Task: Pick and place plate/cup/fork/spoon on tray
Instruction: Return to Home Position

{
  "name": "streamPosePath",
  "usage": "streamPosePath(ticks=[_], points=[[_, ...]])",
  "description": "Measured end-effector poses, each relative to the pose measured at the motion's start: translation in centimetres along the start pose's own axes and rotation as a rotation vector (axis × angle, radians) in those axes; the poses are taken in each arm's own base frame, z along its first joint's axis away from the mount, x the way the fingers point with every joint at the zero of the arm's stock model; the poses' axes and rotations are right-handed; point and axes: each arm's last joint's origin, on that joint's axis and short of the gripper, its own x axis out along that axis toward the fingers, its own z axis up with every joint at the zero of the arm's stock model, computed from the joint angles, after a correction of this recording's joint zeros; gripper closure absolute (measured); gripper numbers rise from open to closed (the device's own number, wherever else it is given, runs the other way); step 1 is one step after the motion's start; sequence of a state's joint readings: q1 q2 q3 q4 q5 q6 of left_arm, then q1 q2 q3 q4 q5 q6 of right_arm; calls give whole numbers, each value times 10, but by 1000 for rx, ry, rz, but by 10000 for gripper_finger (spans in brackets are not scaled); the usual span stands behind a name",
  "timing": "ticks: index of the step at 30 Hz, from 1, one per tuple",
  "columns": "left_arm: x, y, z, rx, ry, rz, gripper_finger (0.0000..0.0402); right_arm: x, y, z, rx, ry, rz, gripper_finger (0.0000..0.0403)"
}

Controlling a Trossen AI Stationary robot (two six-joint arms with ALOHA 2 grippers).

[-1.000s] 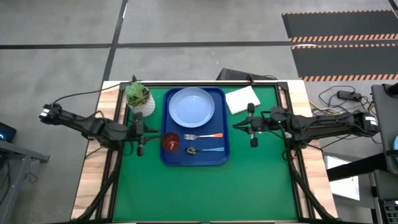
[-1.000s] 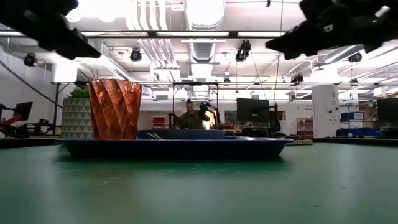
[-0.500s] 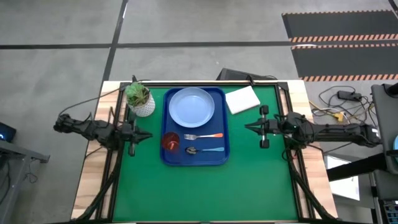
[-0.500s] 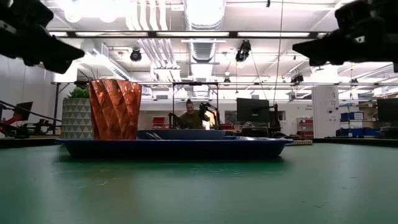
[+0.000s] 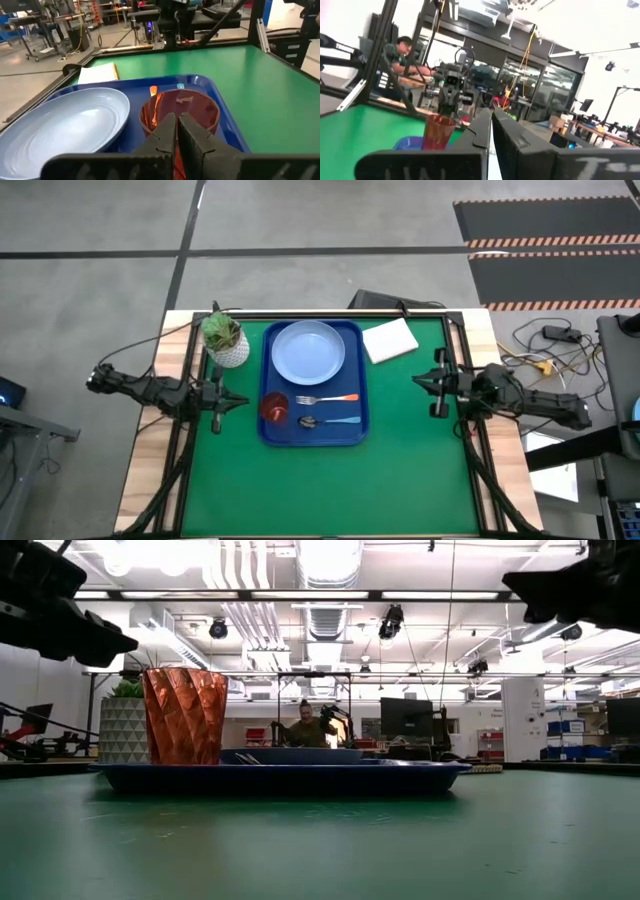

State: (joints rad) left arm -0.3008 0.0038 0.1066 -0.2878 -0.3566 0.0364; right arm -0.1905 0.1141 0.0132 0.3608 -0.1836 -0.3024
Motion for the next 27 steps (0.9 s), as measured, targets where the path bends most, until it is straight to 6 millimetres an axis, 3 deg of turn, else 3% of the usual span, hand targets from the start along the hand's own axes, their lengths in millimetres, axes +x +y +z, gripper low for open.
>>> streamPosePath(ticks=[6, 27], points=[[1, 0, 1, 0, -12, 23, 401, -7, 1, 1, -15, -5, -2, 394], [6, 0, -3, 23, 63, 78, 402, -5, 2, -3, 29, 33, 9, 394]])
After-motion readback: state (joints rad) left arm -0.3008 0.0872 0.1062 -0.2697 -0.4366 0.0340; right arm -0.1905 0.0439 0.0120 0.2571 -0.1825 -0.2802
